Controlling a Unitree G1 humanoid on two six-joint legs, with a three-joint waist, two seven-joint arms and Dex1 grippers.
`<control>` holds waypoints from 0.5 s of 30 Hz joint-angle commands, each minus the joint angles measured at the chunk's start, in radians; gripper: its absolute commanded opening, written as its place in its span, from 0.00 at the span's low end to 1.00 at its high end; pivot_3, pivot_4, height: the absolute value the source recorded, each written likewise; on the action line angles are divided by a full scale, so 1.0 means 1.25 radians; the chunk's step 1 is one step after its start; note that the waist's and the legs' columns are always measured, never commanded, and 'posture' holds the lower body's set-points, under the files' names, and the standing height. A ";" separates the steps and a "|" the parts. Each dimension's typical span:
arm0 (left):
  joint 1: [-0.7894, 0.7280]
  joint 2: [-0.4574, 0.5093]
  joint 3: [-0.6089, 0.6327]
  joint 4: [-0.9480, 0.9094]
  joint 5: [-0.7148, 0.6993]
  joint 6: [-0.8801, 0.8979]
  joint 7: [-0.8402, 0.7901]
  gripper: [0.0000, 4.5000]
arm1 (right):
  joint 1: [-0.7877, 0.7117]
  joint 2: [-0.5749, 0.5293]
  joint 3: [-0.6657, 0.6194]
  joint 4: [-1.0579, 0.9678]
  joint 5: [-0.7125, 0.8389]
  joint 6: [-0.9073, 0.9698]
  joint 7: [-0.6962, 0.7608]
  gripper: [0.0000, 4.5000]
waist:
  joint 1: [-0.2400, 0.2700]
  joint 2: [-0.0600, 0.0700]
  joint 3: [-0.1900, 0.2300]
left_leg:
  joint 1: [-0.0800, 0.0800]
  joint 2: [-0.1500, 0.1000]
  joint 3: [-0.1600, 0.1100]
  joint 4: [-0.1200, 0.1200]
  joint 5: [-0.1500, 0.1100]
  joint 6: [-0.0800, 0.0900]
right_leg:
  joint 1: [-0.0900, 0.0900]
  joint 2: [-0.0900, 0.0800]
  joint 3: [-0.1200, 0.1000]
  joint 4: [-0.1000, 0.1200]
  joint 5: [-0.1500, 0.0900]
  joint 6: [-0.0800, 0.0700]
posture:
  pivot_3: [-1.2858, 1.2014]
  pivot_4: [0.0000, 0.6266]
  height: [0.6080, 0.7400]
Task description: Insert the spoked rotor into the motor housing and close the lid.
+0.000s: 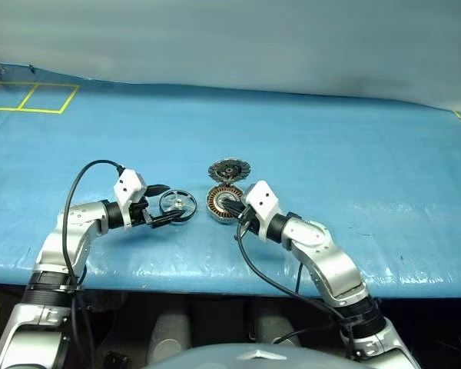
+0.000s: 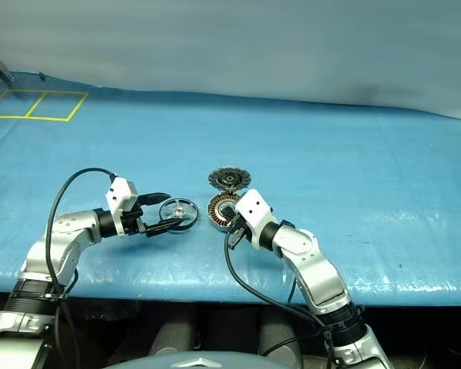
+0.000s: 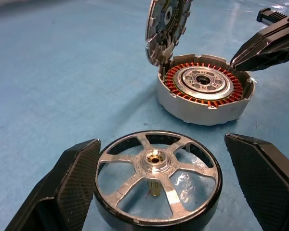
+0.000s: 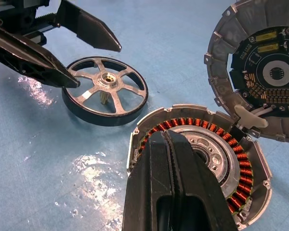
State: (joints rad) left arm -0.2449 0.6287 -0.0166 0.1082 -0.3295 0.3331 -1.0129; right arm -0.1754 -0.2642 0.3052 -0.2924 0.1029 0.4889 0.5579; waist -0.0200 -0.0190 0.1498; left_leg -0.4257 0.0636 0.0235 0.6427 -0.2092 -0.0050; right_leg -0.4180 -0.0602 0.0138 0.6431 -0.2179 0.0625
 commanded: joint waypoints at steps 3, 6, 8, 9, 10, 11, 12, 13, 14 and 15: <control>-0.018 0.016 -0.014 -0.036 0.023 0.055 0.023 1.00 | -0.005 0.008 -0.002 -0.014 0.002 -0.021 -0.011 0.01 | 0.000 0.000 0.000 | 0.000 0.000 0.000 0.000 0.000 0.000 | 0.000 0.000 0.000 0.000 0.000 0.000 | 0.52 0.24 1.00; -0.021 0.019 -0.023 -0.033 0.034 0.061 0.024 1.00 | -0.003 0.009 -0.001 -0.014 0.002 -0.022 -0.016 0.01 | 0.001 0.000 0.000 | 0.000 0.000 0.000 0.000 0.000 0.000 | 0.000 0.000 0.000 0.000 0.000 0.000 | 0.52 0.24 1.00; -0.019 0.018 -0.024 -0.033 0.036 0.064 0.025 1.00 | -0.002 0.010 -0.002 -0.015 0.003 -0.021 -0.019 0.01 | 0.001 0.000 0.000 | 0.000 0.000 0.000 0.000 0.000 0.000 | 0.000 0.000 0.000 0.000 0.000 0.000 | 0.52 0.24 1.00; -0.019 0.018 -0.024 -0.033 0.037 0.066 0.026 1.00 | -0.001 0.010 -0.003 -0.015 0.002 -0.021 -0.021 0.01 | 0.001 0.000 0.000 | 0.000 0.000 0.000 0.000 0.000 0.000 | 0.000 0.000 0.000 0.000 0.000 0.000 | 0.52 0.24 1.00; -0.018 0.018 -0.026 -0.034 0.039 0.066 0.026 1.00 | -0.001 0.010 -0.003 -0.015 0.002 -0.020 -0.022 0.01 | 0.001 0.000 0.000 | 0.000 0.000 0.000 0.000 0.000 0.000 | 0.000 0.000 0.000 0.000 0.000 0.000 | 0.52 0.24 1.00; -0.018 0.018 -0.026 -0.035 0.040 0.067 0.026 1.00 | -0.001 0.009 -0.003 -0.015 0.001 -0.020 -0.023 0.01 | 0.001 0.000 0.000 | 0.000 0.000 0.000 0.000 0.000 0.000 | 0.000 0.000 0.000 0.000 0.000 0.000 | 0.52 0.24 1.00; -0.017 0.018 -0.025 -0.035 0.040 0.068 0.025 1.00 | -0.001 0.009 -0.003 -0.015 0.001 -0.019 -0.024 0.01 | 0.001 0.000 0.000 | 0.000 0.000 0.000 0.000 0.000 0.000 | 0.000 0.000 0.000 0.000 0.000 0.000 | 0.52 0.24 1.00; -0.016 0.017 -0.024 -0.036 0.039 0.070 0.024 1.00 | -0.001 0.009 -0.003 -0.015 0.001 -0.018 -0.024 0.01 | 0.001 0.000 0.000 | 0.000 0.000 0.000 0.000 0.000 0.000 | 0.000 0.000 0.000 0.000 0.000 0.000 | 0.52 0.24 1.00; -0.015 0.016 -0.022 -0.037 0.036 0.071 0.023 1.00 | 0.000 0.008 -0.002 -0.016 0.001 -0.018 -0.024 0.01 | 0.001 0.000 0.000 | 0.000 0.000 0.000 0.000 0.000 0.000 | 0.000 0.000 0.000 0.000 0.000 0.000 | 0.52 0.24 1.00; -0.014 0.011 -0.014 -0.040 0.023 0.081 0.024 1.00 | 0.000 0.008 -0.001 -0.016 0.000 -0.018 -0.024 0.01 | 0.001 0.000 0.000 | 0.000 0.000 0.000 0.000 0.000 0.000 | 0.000 0.000 0.000 0.000 0.000 0.000 | 0.52 0.24 1.00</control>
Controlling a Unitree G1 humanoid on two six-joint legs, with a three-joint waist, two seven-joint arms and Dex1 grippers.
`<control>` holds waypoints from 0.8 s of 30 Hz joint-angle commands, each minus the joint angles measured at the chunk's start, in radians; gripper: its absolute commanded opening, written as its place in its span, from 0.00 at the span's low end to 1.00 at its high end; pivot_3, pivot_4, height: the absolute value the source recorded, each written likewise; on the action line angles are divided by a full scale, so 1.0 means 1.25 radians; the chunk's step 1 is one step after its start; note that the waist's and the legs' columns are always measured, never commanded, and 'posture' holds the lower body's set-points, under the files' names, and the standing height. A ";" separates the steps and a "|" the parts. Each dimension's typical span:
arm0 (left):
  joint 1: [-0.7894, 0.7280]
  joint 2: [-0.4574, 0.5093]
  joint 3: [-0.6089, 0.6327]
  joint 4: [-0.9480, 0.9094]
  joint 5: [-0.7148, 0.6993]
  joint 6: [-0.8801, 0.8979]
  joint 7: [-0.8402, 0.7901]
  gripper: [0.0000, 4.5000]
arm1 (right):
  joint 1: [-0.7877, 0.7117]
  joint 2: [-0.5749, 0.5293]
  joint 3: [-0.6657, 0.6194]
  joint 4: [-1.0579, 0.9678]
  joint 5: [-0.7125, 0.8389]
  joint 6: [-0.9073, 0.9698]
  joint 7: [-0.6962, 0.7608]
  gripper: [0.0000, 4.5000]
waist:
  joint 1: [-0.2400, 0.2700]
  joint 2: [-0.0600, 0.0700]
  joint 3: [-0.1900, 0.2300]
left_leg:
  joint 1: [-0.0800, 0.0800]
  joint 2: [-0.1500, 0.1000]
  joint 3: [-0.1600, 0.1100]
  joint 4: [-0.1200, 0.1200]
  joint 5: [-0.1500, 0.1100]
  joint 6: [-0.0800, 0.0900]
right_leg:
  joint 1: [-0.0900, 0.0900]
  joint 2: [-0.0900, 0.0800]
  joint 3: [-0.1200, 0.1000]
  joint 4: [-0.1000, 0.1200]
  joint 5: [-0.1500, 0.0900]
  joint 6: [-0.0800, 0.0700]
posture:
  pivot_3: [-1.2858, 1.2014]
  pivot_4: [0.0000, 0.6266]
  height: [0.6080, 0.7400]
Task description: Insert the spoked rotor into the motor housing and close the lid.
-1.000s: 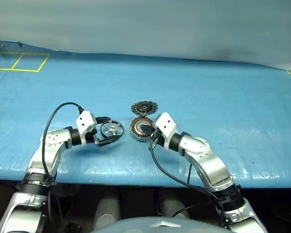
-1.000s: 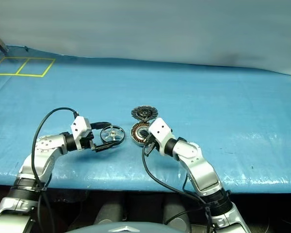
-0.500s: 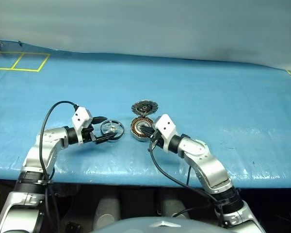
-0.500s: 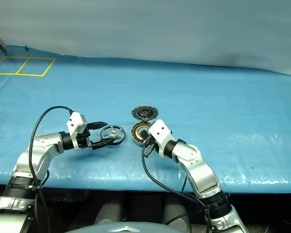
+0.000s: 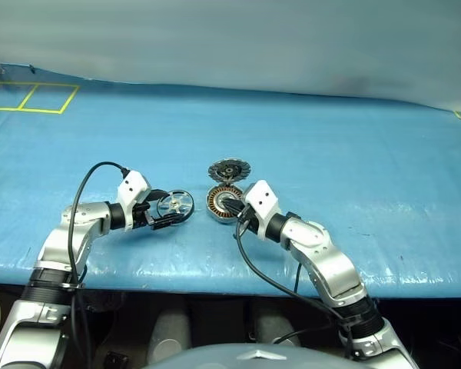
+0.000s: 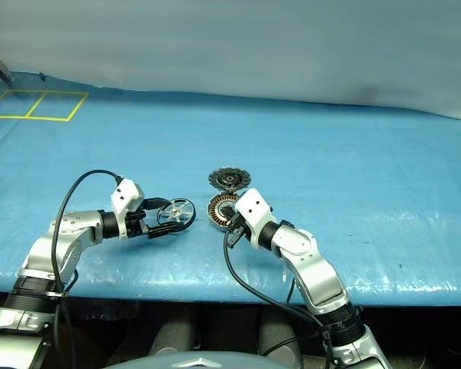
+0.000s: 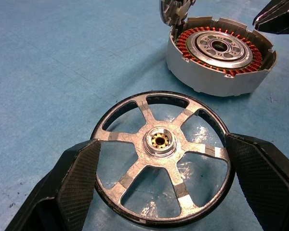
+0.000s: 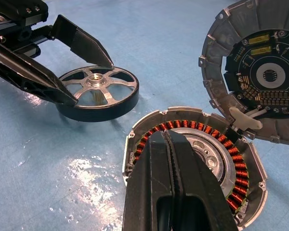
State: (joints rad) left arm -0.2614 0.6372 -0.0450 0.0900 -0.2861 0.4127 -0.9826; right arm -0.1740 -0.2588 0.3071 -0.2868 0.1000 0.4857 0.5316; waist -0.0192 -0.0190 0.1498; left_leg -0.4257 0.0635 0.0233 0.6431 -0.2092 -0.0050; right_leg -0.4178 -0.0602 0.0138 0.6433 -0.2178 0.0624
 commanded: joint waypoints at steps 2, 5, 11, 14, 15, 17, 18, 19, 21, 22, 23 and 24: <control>0.000 -0.007 0.027 -0.032 -0.038 0.036 0.003 1.00 | -0.002 0.003 0.000 -0.021 0.002 -0.015 -0.004 0.01 | 0.000 0.000 0.000 | 0.000 0.000 0.000 0.000 0.000 0.000 | 0.000 0.000 0.000 0.000 0.000 0.000 | 0.52 0.24 1.00; 0.000 -0.022 0.055 -0.041 -0.085 0.068 0.002 1.00 | -0.004 0.001 0.003 -0.019 0.001 -0.014 -0.004 0.01 | 0.000 0.000 0.000 | 0.000 0.000 0.000 0.000 0.000 0.000 | 0.000 0.000 0.000 0.000 0.000 0.000 | 0.52 0.24 1.00; -0.001 -0.028 0.073 -0.050 -0.108 0.106 0.025 1.00 | -0.011 0.000 0.006 -0.010 -0.002 -0.016 -0.007 0.01 | -0.001 0.000 0.000 | 0.000 0.000 0.000 0.001 0.000 0.000 | 0.000 0.000 0.000 0.000 0.000 0.000 | 0.52 0.24 1.00; -0.005 -0.036 0.080 -0.049 -0.117 0.127 0.042 1.00 | -0.010 0.000 0.007 -0.008 -0.005 -0.017 -0.007 0.01 | 0.000 0.000 0.000 | 0.000 0.000 0.000 0.001 0.000 0.000 | 0.000 0.000 0.000 0.000 0.000 0.000 | 0.52 0.24 1.00; -0.007 -0.040 0.082 -0.048 -0.122 0.138 0.047 1.00 | -0.010 0.001 0.008 -0.007 -0.006 -0.017 -0.007 0.01 | 0.000 0.000 0.000 | 0.000 0.000 0.000 0.001 0.000 0.000 | 0.000 0.000 0.000 0.000 0.000 0.000 | 0.52 0.24 1.00; -0.010 -0.038 0.072 -0.043 -0.121 0.160 0.052 1.00 | -0.009 0.002 0.008 -0.006 -0.008 -0.015 -0.008 0.01 | 0.000 0.000 0.000 | 0.000 0.000 0.000 0.001 0.000 0.000 | 0.000 0.000 0.000 0.000 0.000 0.000 | 0.52 0.24 1.00; -0.010 -0.036 0.067 -0.040 -0.116 0.166 0.055 1.00 | -0.008 0.002 0.009 -0.005 -0.010 -0.015 -0.009 0.01 | 0.000 0.000 0.000 | 0.000 0.000 0.000 0.001 0.000 0.000 | 0.000 0.000 0.000 0.000 0.000 0.000 | 0.52 0.24 1.00; -0.010 -0.036 0.064 -0.036 -0.112 0.170 0.058 1.00 | -0.008 0.002 0.009 -0.005 -0.011 -0.015 -0.010 0.01 | 0.000 0.000 0.000 | 0.000 0.000 0.000 0.001 0.000 0.000 | 0.000 0.000 0.000 0.000 0.000 0.000 | 0.52 0.24 1.00; -0.010 -0.039 0.062 -0.035 -0.110 0.177 0.064 1.00 | -0.005 0.003 0.010 -0.007 -0.011 -0.015 -0.010 0.01 | 0.000 0.000 0.000 | 0.000 0.000 0.000 0.001 0.000 0.000 | 0.000 0.000 0.000 0.000 0.000 0.000 | 0.52 0.24 1.00; -0.011 -0.039 0.060 -0.035 -0.108 0.180 0.066 1.00 | -0.005 0.004 0.010 -0.008 -0.011 -0.014 -0.011 0.01 | 0.000 0.000 0.000 | 0.000 0.000 0.000 0.001 0.000 0.000 | 0.000 0.000 0.000 0.000 0.000 0.000 | 0.52 0.24 1.00; -0.012 -0.038 0.056 -0.035 -0.104 0.181 0.068 1.00 | -0.004 0.004 0.010 -0.009 -0.011 -0.014 -0.012 0.01 | 0.000 0.000 0.000 | 0.000 0.000 0.000 0.001 0.000 0.000 | 0.000 0.000 0.000 0.000 0.000 0.000 | 0.52 0.24 1.00; -0.012 -0.036 0.050 -0.035 -0.098 0.184 0.070 1.00 | -0.003 0.004 0.011 -0.009 -0.011 -0.013 -0.012 0.01 | 0.000 0.000 0.000 | 0.000 0.000 0.000 0.001 0.000 0.000 | 0.000 0.000 0.000 0.000 0.000 0.000 | 0.52 0.24 1.00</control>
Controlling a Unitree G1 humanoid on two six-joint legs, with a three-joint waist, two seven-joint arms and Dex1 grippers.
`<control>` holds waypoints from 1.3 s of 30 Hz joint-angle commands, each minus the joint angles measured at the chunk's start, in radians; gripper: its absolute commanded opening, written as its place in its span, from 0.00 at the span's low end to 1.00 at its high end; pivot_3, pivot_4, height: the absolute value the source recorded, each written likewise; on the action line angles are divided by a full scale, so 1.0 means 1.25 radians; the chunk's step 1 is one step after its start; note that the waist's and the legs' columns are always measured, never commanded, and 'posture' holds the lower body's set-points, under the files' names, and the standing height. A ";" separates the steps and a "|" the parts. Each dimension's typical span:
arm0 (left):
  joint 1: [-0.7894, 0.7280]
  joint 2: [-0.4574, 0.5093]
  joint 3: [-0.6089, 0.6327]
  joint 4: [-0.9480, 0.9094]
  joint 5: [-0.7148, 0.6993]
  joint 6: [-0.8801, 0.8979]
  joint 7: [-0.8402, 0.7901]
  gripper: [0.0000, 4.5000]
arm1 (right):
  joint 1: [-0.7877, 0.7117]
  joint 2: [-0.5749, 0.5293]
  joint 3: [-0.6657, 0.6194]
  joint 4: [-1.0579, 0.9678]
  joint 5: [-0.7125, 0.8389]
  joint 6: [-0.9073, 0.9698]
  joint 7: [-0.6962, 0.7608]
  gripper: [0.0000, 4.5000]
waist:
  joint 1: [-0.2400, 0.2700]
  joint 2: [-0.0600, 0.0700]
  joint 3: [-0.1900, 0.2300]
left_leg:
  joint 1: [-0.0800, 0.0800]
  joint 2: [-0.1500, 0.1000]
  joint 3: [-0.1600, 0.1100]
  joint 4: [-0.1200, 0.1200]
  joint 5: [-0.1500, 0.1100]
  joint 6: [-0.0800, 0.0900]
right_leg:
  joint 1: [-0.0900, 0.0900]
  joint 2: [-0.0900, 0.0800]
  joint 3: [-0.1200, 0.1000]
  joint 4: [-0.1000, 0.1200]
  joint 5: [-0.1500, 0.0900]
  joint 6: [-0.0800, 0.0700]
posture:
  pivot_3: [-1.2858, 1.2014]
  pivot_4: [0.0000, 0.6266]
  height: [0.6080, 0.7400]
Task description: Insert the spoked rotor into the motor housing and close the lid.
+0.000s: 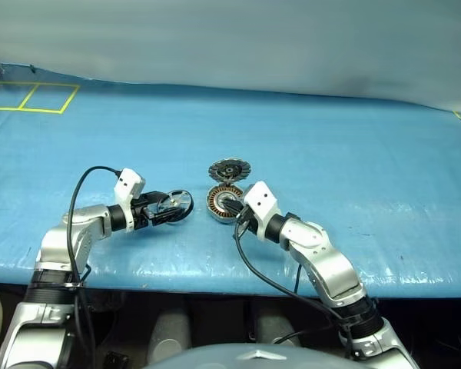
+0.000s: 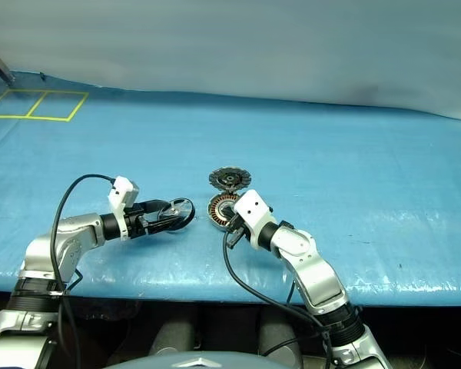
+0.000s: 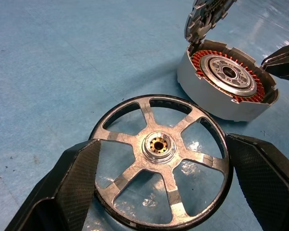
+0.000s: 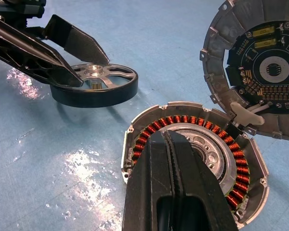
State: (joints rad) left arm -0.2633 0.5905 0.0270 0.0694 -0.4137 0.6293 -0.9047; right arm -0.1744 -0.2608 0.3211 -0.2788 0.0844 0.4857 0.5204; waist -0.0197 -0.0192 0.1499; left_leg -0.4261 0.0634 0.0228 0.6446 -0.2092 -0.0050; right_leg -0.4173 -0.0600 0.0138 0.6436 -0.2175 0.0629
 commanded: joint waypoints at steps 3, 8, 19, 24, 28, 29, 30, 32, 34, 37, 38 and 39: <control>-0.010 0.008 -0.025 -0.012 0.026 0.005 0.016 1.00 | -0.003 0.004 0.000 -0.015 0.001 -0.013 -0.005 0.01 | 0.000 0.000 0.000 | 0.000 0.000 0.000 0.000 0.000 0.000 | 0.000 0.000 0.000 0.000 0.000 0.000 | 0.52 0.24 1.00; -0.006 -0.005 -0.009 -0.012 0.005 0.018 0.022 1.00 | -0.003 0.004 0.000 -0.015 0.001 -0.012 -0.008 0.01 | 0.000 0.000 0.000 | 0.000 0.000 0.000 0.000 0.000 0.000 | 0.001 0.000 0.000 0.000 0.000 0.000 | 0.52 0.24 1.00; -0.012 -0.008 -0.012 0.001 0.011 0.032 0.040 0.81 | 0.000 0.004 -0.001 -0.018 -0.001 -0.009 -0.013 0.00 | 0.000 0.000 0.000 | 0.000 0.000 0.000 0.001 0.000 0.000 | 0.001 0.000 0.000 0.000 0.000 0.000 | 0.52 0.24 1.00; -0.017 0.001 -0.034 0.012 0.043 0.023 0.046 0.81 | -0.001 0.003 -0.002 -0.019 0.000 -0.006 -0.018 0.00 | 0.001 0.000 0.000 | 0.000 0.000 0.000 0.001 0.000 0.000 | 0.001 0.000 0.000 0.000 0.000 0.000 | 0.52 0.24 1.00; -0.016 0.036 -0.083 0.024 0.096 -0.001 0.031 0.81 | 0.001 0.003 0.001 -0.019 0.000 -0.006 -0.020 0.00 | 0.001 0.000 0.000 | 0.001 0.000 0.000 0.001 0.000 0.000 | 0.002 0.000 0.000 0.000 0.000 0.000 | 0.52 0.24 1.00; -0.018 0.051 -0.099 0.023 0.116 -0.009 0.030 0.81 | 0.000 0.004 0.002 -0.019 0.000 -0.007 -0.020 0.00 | 0.001 0.000 0.000 | 0.002 0.000 0.000 0.001 0.000 0.000 | 0.002 0.000 0.000 0.000 0.000 0.000 | 0.52 0.24 1.00; -0.020 0.067 -0.117 0.023 0.140 -0.019 0.030 0.81 | 0.000 0.004 0.003 -0.018 -0.001 -0.007 -0.020 0.00 | 0.001 0.000 0.000 | 0.002 0.000 0.000 0.001 0.000 0.000 | 0.002 0.000 0.000 0.000 0.000 0.000 | 0.52 0.24 1.00; -0.023 0.091 -0.144 0.021 0.172 -0.041 0.025 0.81 | -0.001 0.006 0.005 -0.018 -0.001 -0.008 -0.021 0.00 | 0.000 0.000 0.000 | 0.004 0.000 0.000 0.000 0.000 0.000 | 0.004 0.000 0.000 0.000 0.000 0.000 | 0.52 0.24 1.00; -0.028 0.102 -0.157 0.018 0.186 -0.052 0.027 0.81 | -0.002 0.009 0.008 -0.016 -0.002 -0.009 -0.022 0.00 | -0.003 0.000 0.000 | 0.007 0.000 0.000 0.000 0.000 0.000 | 0.003 0.000 0.000 0.000 0.000 0.000 | 0.52 0.24 1.00; -0.039 0.113 -0.172 0.016 0.205 -0.058 0.029 0.81 | -0.004 0.014 0.014 -0.014 -0.002 -0.012 -0.022 0.00 | -0.004 0.001 -0.001 | 0.010 0.001 0.000 -0.001 0.000 0.000 | 0.003 0.000 0.000 0.000 0.000 0.000 | 0.52 0.24 1.00; -0.043 0.114 -0.173 0.018 0.207 -0.059 0.029 0.81 | -0.004 0.015 0.016 -0.013 -0.003 -0.012 -0.022 0.00 | -0.004 0.001 -0.001 | 0.010 0.001 0.000 -0.001 0.000 0.000 | 0.003 0.000 0.000 0.000 0.000 0.000 | 0.52 0.24 1.00; -0.046 0.114 -0.175 0.021 0.208 -0.060 0.028 0.81 | -0.005 0.016 0.017 -0.012 -0.003 -0.013 -0.022 0.00 | -0.004 0.001 -0.001 | 0.010 0.001 0.000 -0.001 0.000 0.000 | 0.003 0.000 0.000 0.000 0.000 0.000 | 0.52 0.24 1.00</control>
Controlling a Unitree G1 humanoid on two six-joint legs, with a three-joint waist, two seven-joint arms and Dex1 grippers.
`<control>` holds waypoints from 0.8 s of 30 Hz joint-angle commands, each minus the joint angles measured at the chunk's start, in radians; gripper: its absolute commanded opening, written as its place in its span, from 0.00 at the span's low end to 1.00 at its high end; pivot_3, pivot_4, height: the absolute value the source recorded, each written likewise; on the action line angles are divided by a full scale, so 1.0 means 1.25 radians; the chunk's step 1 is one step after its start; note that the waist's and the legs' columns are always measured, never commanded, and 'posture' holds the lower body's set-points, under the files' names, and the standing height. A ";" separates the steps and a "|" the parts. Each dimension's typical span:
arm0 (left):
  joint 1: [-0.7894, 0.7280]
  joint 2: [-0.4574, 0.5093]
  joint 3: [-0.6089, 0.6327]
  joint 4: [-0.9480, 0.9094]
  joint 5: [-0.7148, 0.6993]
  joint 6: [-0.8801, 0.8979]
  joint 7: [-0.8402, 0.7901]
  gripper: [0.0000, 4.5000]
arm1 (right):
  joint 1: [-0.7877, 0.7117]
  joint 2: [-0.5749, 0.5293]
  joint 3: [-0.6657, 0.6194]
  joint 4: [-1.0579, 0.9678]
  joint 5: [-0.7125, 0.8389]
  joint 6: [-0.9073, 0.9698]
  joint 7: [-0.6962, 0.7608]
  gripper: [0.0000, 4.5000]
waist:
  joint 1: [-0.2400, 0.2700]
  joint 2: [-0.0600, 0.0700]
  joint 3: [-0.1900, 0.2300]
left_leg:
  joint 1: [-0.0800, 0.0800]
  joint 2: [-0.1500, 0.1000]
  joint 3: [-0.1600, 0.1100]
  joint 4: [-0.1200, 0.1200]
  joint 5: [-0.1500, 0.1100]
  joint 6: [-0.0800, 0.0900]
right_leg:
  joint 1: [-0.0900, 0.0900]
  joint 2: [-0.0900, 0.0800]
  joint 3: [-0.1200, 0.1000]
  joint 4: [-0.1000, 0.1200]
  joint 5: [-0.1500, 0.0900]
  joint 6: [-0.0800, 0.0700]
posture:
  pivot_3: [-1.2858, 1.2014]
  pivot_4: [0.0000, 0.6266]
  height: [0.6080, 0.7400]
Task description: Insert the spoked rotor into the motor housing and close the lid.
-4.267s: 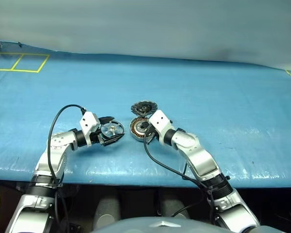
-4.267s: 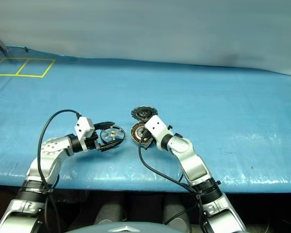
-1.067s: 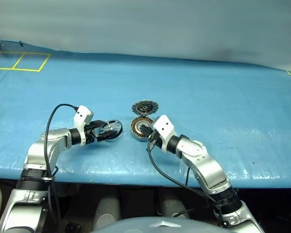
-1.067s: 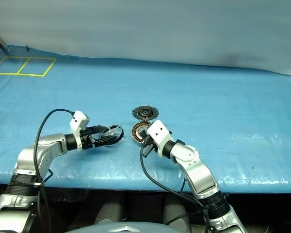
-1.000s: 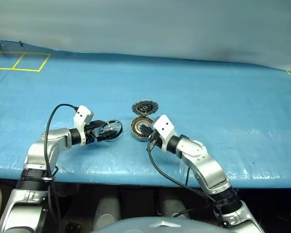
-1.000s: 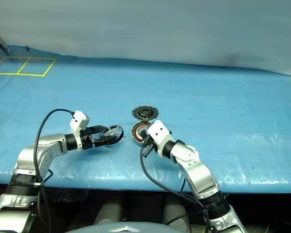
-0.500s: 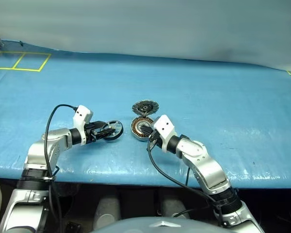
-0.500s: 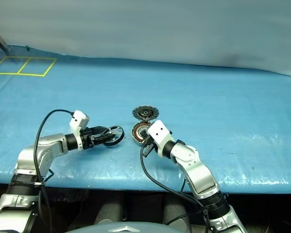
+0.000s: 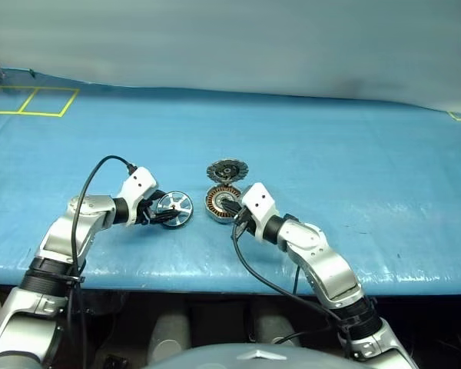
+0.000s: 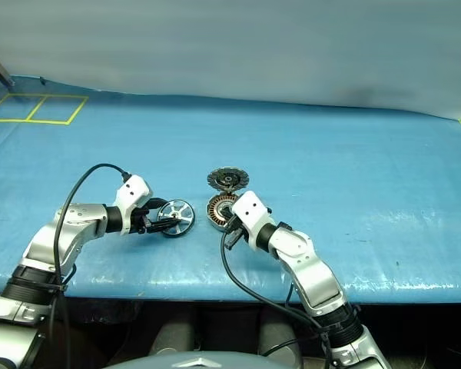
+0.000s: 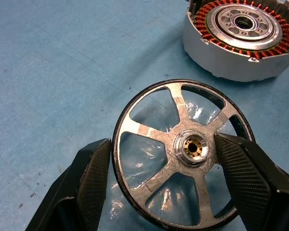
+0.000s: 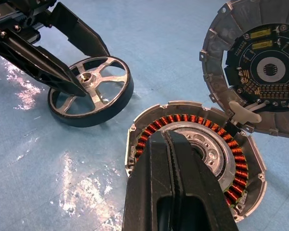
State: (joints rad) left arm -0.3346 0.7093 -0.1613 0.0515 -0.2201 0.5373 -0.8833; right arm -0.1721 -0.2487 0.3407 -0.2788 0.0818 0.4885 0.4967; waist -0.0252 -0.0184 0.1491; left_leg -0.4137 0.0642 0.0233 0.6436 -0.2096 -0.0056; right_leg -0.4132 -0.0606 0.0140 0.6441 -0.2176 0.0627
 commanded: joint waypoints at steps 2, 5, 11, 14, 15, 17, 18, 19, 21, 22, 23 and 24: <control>0.007 0.019 -0.024 0.041 0.057 0.008 0.012 0.73 | -0.007 0.008 0.001 -0.011 -0.001 -0.016 -0.003 0.00 | 0.001 0.000 0.000 | 0.000 0.000 0.000 0.000 0.000 0.000 | 0.000 0.000 0.000 0.000 0.000 0.000 | 0.52 0.24 1.00; 0.006 0.020 -0.022 0.050 0.058 -0.003 0.004 0.70 | -0.006 0.008 -0.001 -0.011 -0.002 -0.016 -0.004 0.00 | 0.002 0.000 0.000 | 0.000 0.000 0.000 0.000 0.000 0.000 | 0.000 0.000 0.000 0.000 0.000 0.000 | 0.52 0.24 1.00; 0.001 0.005 -0.006 0.069 0.061 -0.009 0.029 0.70 | -0.007 0.006 -0.004 -0.010 -0.004 -0.016 -0.006 0.00 | 0.002 0.000 0.000 | 0.000 0.000 0.000 0.000 0.000 0.000 | 0.000 0.000 0.000 0.000 0.000 0.000 | 0.52 0.24 1.00; 0.001 -0.002 0.002 0.074 0.058 -0.009 0.039 0.70 | -0.008 0.005 -0.005 -0.009 -0.004 -0.017 -0.005 0.00 | 0.001 0.000 0.000 | 0.000 0.000 0.000 0.000 0.000 0.000 | 0.000 0.000 0.000 0.000 0.000 0.000 | 0.52 0.24 1.00; 0.002 -0.008 0.009 0.076 0.057 -0.014 0.051 0.70 | -0.009 0.005 -0.005 -0.009 -0.004 -0.017 -0.005 0.00 | 0.002 0.000 0.000 | 0.000 0.000 0.000 0.000 0.000 0.000 | 0.000 0.000 0.000 0.000 0.000 0.000 | 0.52 0.24 1.00; 0.003 -0.019 0.023 0.084 0.056 -0.027 0.073 0.70 | -0.009 0.004 -0.004 -0.008 -0.005 -0.017 -0.005 0.00 | 0.002 0.000 0.000 | 0.000 0.000 0.000 0.000 0.000 0.000 | 0.000 0.000 0.000 0.000 0.000 0.000 | 0.52 0.24 1.00; 0.003 -0.024 0.029 0.088 0.060 -0.040 0.083 0.70 | -0.010 0.003 -0.004 -0.008 -0.006 -0.017 -0.004 0.00 | 0.002 0.000 0.000 | 0.000 0.000 0.000 0.000 0.000 0.000 | 0.000 0.000 0.000 0.000 0.000 0.000 | 0.52 0.24 1.00; 0.002 -0.028 0.032 0.091 0.059 -0.045 0.086 0.70 | -0.011 0.003 -0.004 -0.008 -0.006 -0.017 -0.004 0.00 | 0.002 0.000 0.000 | 0.000 0.000 0.000 0.000 0.000 0.000 | 0.000 0.000 0.000 0.000 0.000 0.000 | 0.52 0.24 1.00; 0.003 -0.027 0.028 0.098 0.058 -0.064 0.072 0.77 | -0.012 0.002 -0.004 -0.006 -0.007 -0.017 -0.003 0.00 | 0.002 0.000 0.000 | 0.000 0.000 0.000 0.000 0.000 0.000 | 0.000 0.000 0.000 0.000 0.000 0.000 | 0.52 0.24 1.00; 0.004 -0.029 0.030 0.100 0.060 -0.067 0.077 0.86 | -0.012 0.003 -0.003 -0.006 -0.008 -0.017 -0.003 0.00 | 0.002 0.000 0.000 | 0.000 0.000 0.000 0.000 0.000 0.000 | 0.000 0.000 0.000 0.000 0.000 0.000 | 0.52 0.24 1.00; 0.004 -0.032 0.032 0.103 0.064 -0.072 0.090 0.92 | -0.013 0.003 -0.003 -0.006 -0.008 -0.017 -0.003 0.00 | 0.001 0.000 0.000 | -0.001 0.000 0.000 0.000 0.000 0.000 | -0.001 0.000 0.000 0.000 0.000 0.000 | 0.52 0.24 1.00; 0.002 -0.038 0.040 0.107 0.063 -0.072 0.107 0.99 | -0.013 0.002 -0.002 -0.006 -0.009 -0.017 -0.003 0.00 | 0.001 0.000 0.000 | -0.001 0.000 0.000 0.000 0.000 0.000 | -0.001 0.000 0.000 0.000 0.000 0.000 | 0.52 0.24 1.00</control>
State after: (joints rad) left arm -0.3495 0.6641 -0.1212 0.1395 -0.1936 0.4372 -0.7933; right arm -0.1740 -0.2487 0.3453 -0.2733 0.0680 0.4881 0.4957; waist -0.0239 -0.0182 0.1490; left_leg -0.4148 0.0641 0.0234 0.6431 -0.2096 -0.0056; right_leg -0.4145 -0.0611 0.0140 0.6436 -0.2175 0.0627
